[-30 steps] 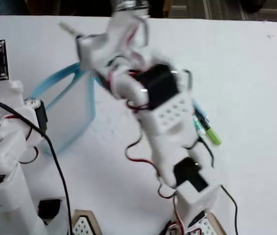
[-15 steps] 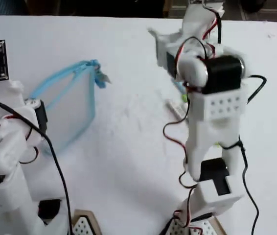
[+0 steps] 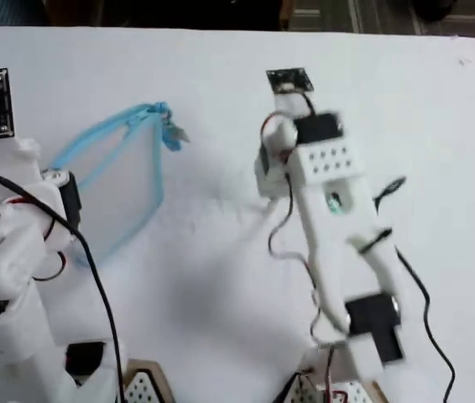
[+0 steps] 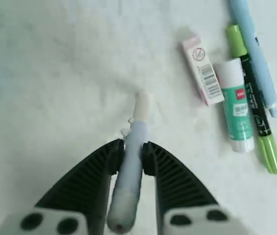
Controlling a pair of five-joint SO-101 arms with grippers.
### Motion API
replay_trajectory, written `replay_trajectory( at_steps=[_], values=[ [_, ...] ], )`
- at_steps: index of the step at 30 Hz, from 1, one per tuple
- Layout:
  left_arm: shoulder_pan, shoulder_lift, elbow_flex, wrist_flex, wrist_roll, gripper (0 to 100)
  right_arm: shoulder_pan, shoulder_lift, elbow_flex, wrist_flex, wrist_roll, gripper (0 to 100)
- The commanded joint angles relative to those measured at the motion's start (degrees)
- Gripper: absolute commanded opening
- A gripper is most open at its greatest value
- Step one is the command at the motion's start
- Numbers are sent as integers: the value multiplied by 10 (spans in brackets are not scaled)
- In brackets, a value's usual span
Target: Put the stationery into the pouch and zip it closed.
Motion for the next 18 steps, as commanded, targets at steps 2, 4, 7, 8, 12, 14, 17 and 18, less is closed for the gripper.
replay_trajectory(
  at_steps=[2,4,7,8,12,14,17,18],
  values=[
    [5,-8,-7,-7,-2,22,-48,-99,138,-177,-58,17],
    [5,-9,-7,-9,-2,22,-60,-153,168,-234,-77,17],
    [5,-9,-7,-10,-2,22,-75,-227,216,-291,-76,17],
    [5,-9,-7,-10,-2,22,-80,-247,236,-301,-70,17],
    [5,-9,-7,-10,-2,22,-93,-298,336,-311,-20,17],
    [5,-9,-7,-10,-2,22,-93,-313,383,-311,4,17],
    [5,-9,-7,-10,-2,22,-87,-330,440,-309,73,17],
    [5,-9,-7,-10,-2,22,-80,-335,451,-308,96,17]
  ],
)
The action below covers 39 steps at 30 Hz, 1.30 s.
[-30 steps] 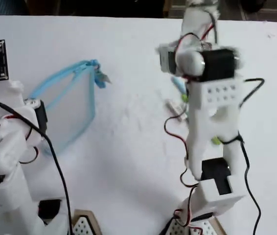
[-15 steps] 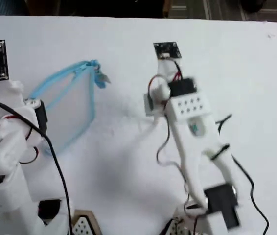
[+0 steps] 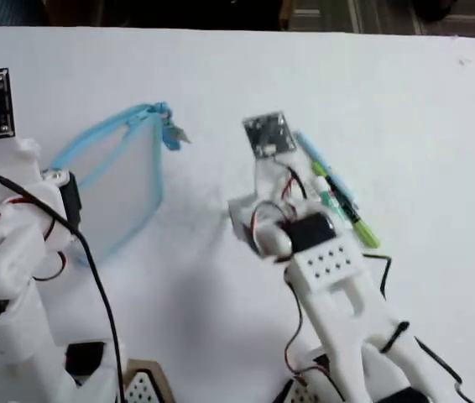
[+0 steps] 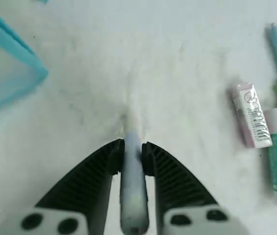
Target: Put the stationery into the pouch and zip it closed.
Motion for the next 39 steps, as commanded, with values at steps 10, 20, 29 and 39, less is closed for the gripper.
replay_trajectory(
  at_steps=[10,20,29,39],
  values=[
    [5,-9,-7,-11,-2,22,25,-87,37,155,168,255],
    [5,-9,-7,-11,-2,22,9,8,-149,238,163,268],
    [6,-9,-7,-10,-2,22,-32,439,-512,414,135,265],
    [2,-9,-7,-9,-2,22,-36,727,-784,426,115,263]
  ],
)
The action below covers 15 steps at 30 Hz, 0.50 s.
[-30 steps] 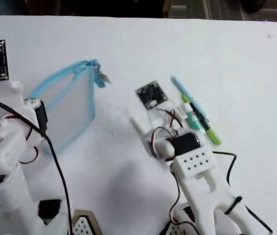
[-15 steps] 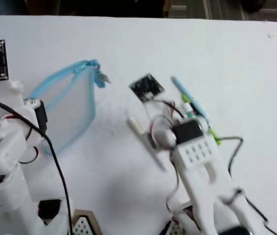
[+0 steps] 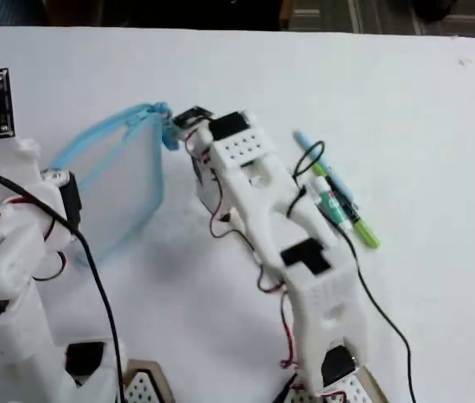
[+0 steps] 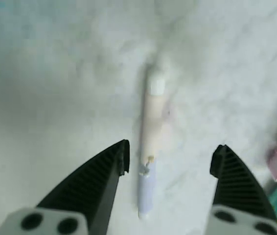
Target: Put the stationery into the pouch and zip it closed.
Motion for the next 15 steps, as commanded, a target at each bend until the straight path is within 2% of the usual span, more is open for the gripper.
replay_trajectory(
  at_steps=[1,9,14,15],
  values=[
    [2,-9,-7,-10,-2,22,-1,67,-76,-5,-23,263],
    [2,-9,-7,-11,-2,22,0,181,-129,-7,-27,240],
    [4,-7,-7,-11,-2,22,10,187,-145,-6,-23,8],
    [4,-7,-7,-11,-2,22,10,185,-146,-4,-23,21]
  ],
)
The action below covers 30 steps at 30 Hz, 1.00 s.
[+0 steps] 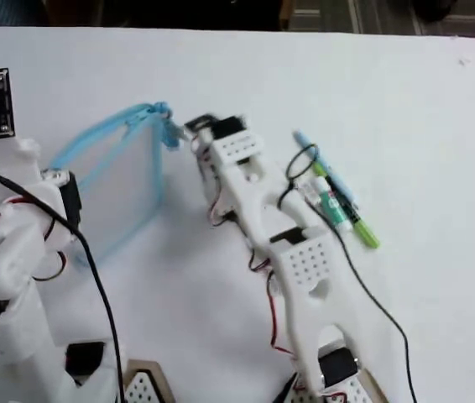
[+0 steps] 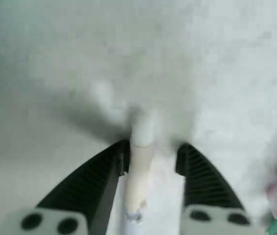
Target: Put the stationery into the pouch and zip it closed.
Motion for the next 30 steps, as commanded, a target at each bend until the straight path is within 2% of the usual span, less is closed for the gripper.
replay_trajectory(
  at_steps=[1,6,11,16,22,26,30],
  values=[
    [4,-7,-7,-11,-2,22,0,0,-8,-5,-3,36],
    [5,-7,-7,-11,-2,22,9,-63,-8,-1,-3,18],
    [5,-7,-7,-11,-2,22,36,-196,-8,-3,-4,18],
    [5,-9,-7,-11,0,22,44,-372,-8,-16,-95,18],
    [6,-8,-7,-11,1,22,41,-590,-8,-191,-229,18],
    [6,-7,-6,-18,1,22,-10,-665,-3,-310,-346,18],
    [6,-6,-3,-18,1,22,-84,-682,-4,-386,-365,18]
  ],
)
